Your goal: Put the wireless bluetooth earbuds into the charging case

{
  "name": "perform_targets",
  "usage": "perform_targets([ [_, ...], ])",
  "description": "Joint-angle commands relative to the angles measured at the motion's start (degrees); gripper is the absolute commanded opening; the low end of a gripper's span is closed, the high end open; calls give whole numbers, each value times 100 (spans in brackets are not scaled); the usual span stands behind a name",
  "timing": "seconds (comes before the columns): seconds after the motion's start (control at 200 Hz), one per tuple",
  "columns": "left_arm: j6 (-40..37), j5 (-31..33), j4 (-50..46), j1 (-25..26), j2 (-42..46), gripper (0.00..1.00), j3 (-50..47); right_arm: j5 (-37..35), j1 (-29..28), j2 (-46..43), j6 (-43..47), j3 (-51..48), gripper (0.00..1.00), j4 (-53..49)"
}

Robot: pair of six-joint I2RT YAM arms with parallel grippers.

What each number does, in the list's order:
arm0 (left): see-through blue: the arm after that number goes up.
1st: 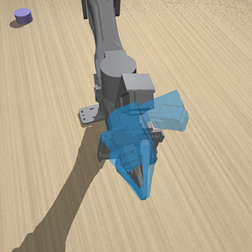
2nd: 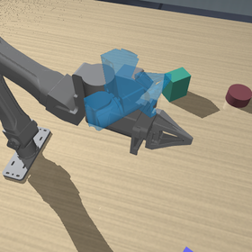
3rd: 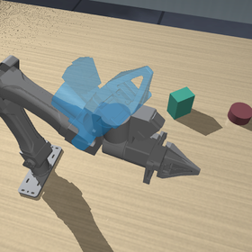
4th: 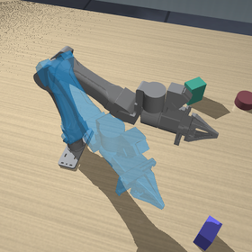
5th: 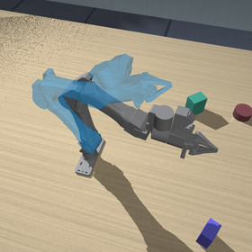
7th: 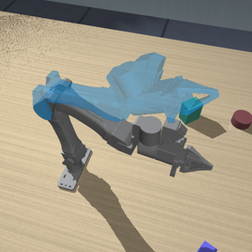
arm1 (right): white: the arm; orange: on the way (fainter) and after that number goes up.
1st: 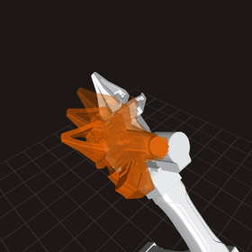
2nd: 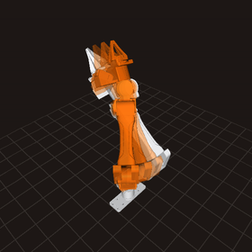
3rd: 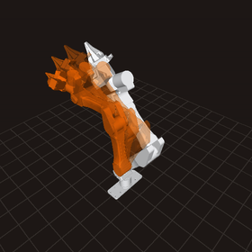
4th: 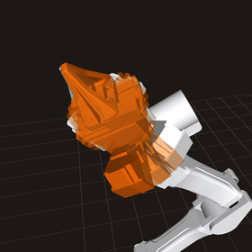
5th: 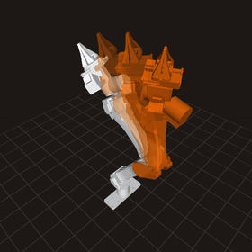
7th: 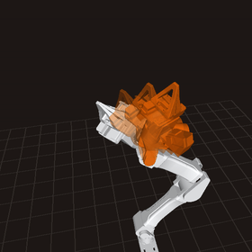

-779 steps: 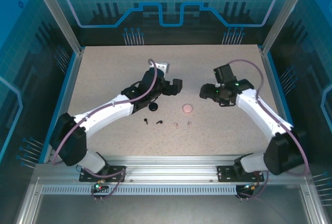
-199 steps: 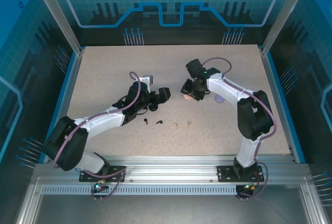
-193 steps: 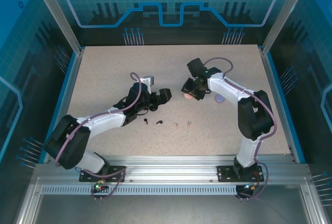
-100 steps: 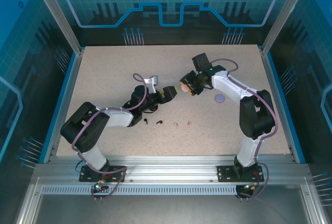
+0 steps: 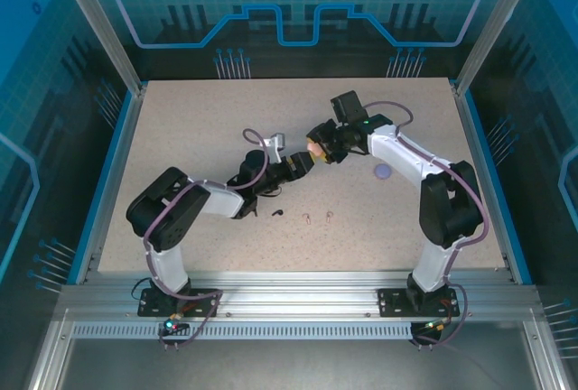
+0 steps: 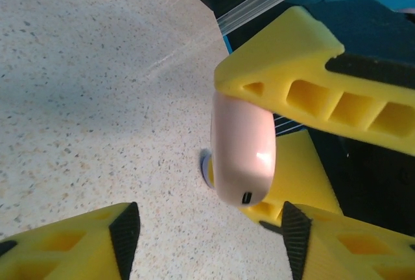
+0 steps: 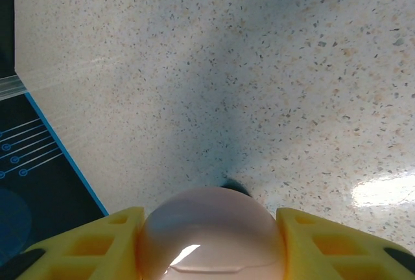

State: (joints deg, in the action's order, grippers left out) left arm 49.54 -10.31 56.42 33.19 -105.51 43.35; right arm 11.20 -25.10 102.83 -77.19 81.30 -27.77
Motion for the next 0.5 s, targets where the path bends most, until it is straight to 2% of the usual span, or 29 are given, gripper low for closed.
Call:
perform_targets([
  [0.0,-28,105,328,37,-155,58,232,74,-74,-175,-84,-118,48,35],
  [0.495,-31,235,300,37,-433,42,558,153,-135,-159,-69,-184,48,123],
])
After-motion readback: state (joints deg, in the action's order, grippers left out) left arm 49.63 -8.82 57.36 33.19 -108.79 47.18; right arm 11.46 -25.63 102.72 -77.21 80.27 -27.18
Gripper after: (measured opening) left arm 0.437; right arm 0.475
